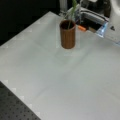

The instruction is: Flower insertion into a vase

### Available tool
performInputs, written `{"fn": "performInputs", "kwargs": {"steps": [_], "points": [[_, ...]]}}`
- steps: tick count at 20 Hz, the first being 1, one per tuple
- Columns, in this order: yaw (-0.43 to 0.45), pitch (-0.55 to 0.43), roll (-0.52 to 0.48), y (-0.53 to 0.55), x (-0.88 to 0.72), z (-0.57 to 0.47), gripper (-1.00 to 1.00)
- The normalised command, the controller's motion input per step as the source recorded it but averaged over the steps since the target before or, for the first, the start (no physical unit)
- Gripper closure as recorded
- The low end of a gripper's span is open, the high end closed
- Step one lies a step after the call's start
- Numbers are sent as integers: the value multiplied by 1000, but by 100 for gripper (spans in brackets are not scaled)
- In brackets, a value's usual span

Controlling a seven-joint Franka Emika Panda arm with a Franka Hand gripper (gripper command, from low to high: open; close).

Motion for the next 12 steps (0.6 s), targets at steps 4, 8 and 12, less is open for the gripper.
{"fn": "performInputs", "kwargs": {"steps": [4,8,12], "points": [[114,-94,-56,-85,-244,-93,100],[108,-61,-86,-26,-132,-80,100],[107,-53,-89,-33,-107,-72,100]]}}
